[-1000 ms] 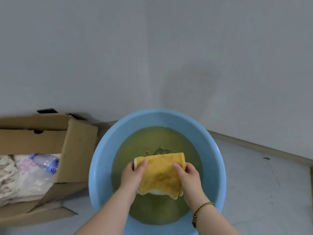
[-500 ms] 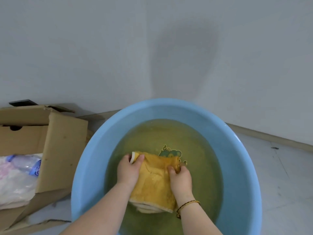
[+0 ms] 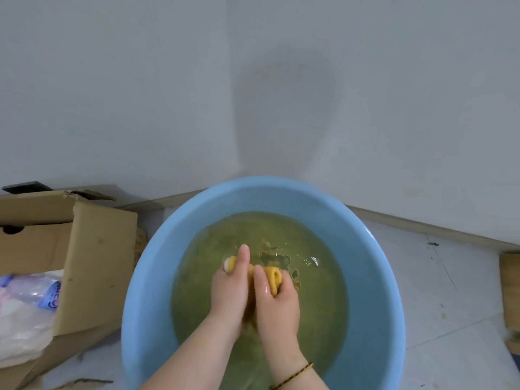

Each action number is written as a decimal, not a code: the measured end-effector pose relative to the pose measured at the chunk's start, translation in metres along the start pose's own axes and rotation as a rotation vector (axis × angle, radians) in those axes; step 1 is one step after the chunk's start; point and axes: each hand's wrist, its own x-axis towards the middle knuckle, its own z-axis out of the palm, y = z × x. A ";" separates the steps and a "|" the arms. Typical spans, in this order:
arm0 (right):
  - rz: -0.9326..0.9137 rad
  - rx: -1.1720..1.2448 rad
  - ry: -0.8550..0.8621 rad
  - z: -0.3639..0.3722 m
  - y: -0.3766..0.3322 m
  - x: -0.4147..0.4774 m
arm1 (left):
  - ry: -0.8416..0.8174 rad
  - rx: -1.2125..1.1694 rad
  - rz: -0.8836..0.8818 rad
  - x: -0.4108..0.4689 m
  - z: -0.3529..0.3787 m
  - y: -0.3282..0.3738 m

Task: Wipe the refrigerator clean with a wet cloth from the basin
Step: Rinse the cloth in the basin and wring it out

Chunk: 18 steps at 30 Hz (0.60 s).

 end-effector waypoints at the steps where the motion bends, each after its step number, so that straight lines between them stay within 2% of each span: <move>1: 0.020 -0.038 0.045 -0.001 -0.005 0.002 | 0.002 0.038 0.051 -0.008 0.003 0.004; 4: 0.033 -0.028 0.093 -0.002 -0.013 0.006 | -0.005 0.112 0.162 -0.014 0.004 0.014; 7: -0.143 -0.109 0.015 0.006 -0.016 -0.013 | 0.036 0.111 0.161 0.002 -0.002 0.025; 9: -0.194 -0.169 0.002 0.008 -0.017 -0.017 | 0.035 0.082 0.145 0.006 -0.003 0.026; 13: -0.021 -0.074 0.119 -0.003 -0.012 0.014 | -0.043 0.174 0.158 -0.014 0.007 0.013; 15: -0.041 -0.018 0.115 -0.002 -0.010 0.005 | -0.079 0.166 0.110 -0.009 0.006 0.014; 18: -0.150 -0.045 0.018 0.007 -0.005 -0.015 | -0.064 -0.030 -0.070 0.006 -0.001 0.014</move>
